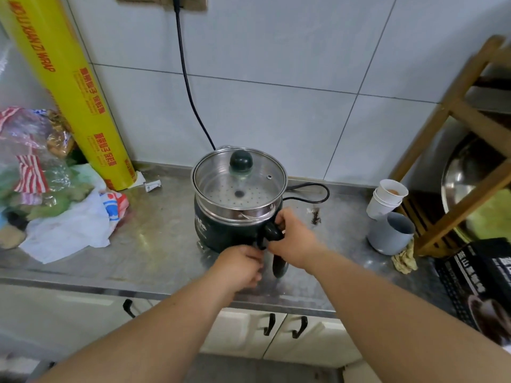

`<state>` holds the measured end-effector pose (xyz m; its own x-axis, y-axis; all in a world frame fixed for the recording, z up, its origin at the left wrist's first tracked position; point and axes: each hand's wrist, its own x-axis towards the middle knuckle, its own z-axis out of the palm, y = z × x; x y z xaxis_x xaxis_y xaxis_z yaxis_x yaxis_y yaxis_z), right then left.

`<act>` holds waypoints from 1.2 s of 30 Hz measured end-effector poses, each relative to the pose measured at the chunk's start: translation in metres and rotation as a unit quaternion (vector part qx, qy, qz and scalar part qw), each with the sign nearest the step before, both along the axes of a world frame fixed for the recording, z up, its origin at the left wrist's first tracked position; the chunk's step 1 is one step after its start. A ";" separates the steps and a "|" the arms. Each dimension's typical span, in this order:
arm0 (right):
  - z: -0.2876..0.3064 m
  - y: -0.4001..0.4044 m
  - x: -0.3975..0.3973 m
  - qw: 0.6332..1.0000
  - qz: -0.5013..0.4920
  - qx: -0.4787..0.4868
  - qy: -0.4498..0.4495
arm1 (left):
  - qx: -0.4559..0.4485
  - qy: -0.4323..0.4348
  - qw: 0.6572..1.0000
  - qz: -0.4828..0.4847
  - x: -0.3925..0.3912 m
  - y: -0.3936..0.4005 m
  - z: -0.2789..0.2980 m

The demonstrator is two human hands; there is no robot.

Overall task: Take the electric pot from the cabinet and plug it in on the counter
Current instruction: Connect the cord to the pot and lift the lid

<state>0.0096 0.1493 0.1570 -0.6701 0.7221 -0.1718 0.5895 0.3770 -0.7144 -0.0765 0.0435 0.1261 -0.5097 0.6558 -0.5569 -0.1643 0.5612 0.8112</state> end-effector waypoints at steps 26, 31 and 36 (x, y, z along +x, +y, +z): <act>0.058 0.002 -0.031 0.911 -0.264 -0.242 0.206 | 0.127 0.467 0.858 -0.170 -0.117 0.049 0.130; 0.055 -0.009 -0.030 0.904 -0.262 -0.274 0.198 | 0.035 0.534 0.823 -0.191 -0.113 0.064 0.116; 0.054 -0.015 -0.036 0.895 -0.247 -0.315 0.195 | 0.103 0.489 0.855 -0.139 -0.111 0.058 0.116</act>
<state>-0.0263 0.1347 0.2109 -0.3933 0.7885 -0.4729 0.2332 -0.4119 -0.8809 -0.1877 0.1018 0.2426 -0.4740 0.8601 0.1883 0.7650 0.2964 0.5718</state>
